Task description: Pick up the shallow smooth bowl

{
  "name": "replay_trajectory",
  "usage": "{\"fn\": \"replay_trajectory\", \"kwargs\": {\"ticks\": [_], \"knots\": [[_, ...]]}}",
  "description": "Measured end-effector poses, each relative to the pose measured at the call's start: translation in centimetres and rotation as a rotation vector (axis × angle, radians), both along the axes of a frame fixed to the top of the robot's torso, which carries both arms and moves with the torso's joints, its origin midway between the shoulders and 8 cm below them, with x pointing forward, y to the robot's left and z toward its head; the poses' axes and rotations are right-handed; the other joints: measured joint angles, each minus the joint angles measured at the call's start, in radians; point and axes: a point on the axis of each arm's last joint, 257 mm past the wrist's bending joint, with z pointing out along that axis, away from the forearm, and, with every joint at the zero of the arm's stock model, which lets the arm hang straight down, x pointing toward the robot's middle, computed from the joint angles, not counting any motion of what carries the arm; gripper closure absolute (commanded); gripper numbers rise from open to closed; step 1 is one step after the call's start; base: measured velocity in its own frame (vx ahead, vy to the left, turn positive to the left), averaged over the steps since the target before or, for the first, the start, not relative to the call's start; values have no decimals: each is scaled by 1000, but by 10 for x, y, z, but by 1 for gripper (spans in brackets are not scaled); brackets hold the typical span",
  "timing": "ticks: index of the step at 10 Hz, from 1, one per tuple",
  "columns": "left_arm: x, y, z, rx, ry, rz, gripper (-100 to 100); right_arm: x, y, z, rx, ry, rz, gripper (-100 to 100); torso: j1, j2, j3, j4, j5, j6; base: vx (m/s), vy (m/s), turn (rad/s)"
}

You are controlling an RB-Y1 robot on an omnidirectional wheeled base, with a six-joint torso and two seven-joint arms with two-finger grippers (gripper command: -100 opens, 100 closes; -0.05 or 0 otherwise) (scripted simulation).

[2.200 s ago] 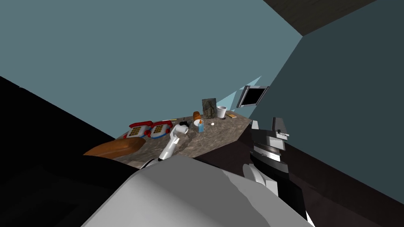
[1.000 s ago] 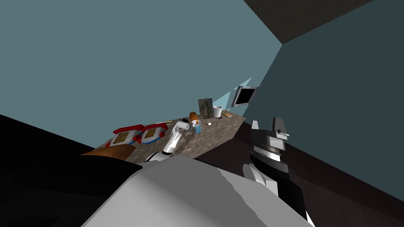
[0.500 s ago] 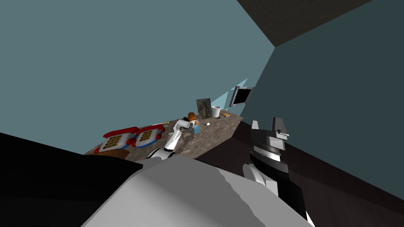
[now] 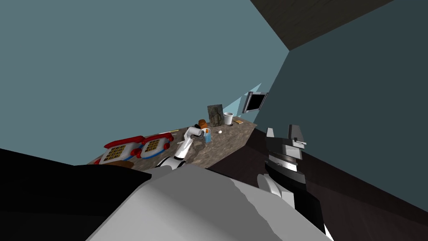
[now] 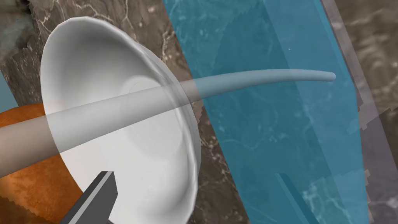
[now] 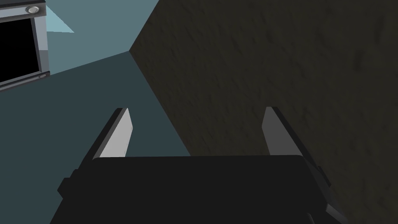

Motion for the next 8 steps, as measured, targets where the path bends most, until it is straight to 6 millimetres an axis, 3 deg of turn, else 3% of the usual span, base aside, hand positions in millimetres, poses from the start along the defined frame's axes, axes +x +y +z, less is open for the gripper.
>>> {"fn": "replay_trajectory", "kwargs": {"ticks": [3,4,8], "knots": [[4,1,-12,0,-3,3,-100,0,0,0,0,0,0,0,0,-2,-1,-1,0,1,17,4,-9],[4,1,-12,1,-4,3,100,0,0,0,0,0,0,0,-1,-1,-1,-1,0,1,0,0,0],[4,1,-12,0,-3,4,100,0,0,0,0,0,0,0,-1,-1,-1,0,0,1,0,0,0]]}}
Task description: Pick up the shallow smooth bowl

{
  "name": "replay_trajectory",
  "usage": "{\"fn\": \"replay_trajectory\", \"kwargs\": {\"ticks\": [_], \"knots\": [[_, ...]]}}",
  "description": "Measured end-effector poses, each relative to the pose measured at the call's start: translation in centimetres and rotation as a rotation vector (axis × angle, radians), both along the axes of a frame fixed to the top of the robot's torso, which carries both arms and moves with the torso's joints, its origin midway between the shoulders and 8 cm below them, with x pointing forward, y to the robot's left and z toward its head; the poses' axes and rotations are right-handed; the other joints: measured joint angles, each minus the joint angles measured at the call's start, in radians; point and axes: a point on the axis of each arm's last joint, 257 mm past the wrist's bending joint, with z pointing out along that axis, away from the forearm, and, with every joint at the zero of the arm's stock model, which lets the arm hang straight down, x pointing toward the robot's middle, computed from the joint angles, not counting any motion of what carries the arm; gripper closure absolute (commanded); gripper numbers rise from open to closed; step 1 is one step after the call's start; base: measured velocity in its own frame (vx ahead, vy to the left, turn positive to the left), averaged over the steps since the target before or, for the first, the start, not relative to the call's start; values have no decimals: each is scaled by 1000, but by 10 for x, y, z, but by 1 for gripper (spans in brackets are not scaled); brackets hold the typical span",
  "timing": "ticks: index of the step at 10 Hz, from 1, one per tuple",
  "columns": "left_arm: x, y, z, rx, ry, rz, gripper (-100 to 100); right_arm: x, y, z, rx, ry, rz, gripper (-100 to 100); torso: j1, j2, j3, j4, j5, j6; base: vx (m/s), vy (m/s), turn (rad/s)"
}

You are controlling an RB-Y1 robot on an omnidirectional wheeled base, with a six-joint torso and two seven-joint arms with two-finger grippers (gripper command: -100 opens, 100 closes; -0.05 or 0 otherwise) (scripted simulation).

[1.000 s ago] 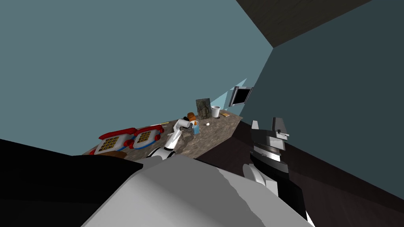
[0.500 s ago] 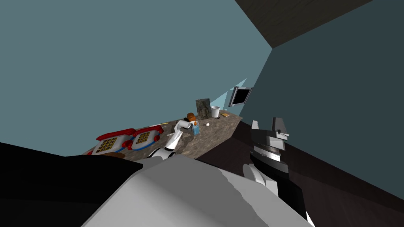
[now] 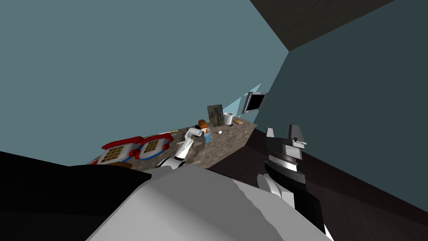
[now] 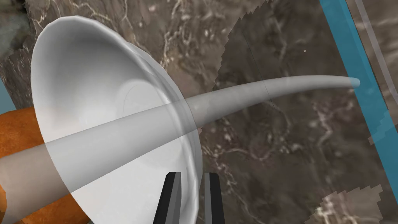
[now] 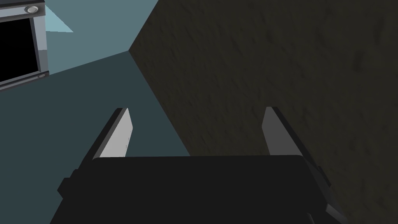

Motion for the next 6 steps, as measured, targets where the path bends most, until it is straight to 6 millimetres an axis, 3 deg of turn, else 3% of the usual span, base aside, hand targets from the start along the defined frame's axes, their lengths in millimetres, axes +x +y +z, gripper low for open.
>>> {"fn": "replay_trajectory", "kwargs": {"ticks": [1,2,5,6], "knots": [[0,0,0,0,0,0,0,0,0,0,0,0,0,0,0,0,0,0,0,0,0,0,0],[0,0,0,0,1,0,100,0,0,0,0,0,0,0,0,0,0,0,0,0,-14,-2,16],[-4,-1,15,0,-2,-5,100,0,0,0,0,0,0,0,-1,3,2,1,-1,0,-19,-5,14],[-5,-1,16,0,1,-4,0,0,0,0,0,0,0,0,-1,2,2,1,-1,0,0,0,0]]}}
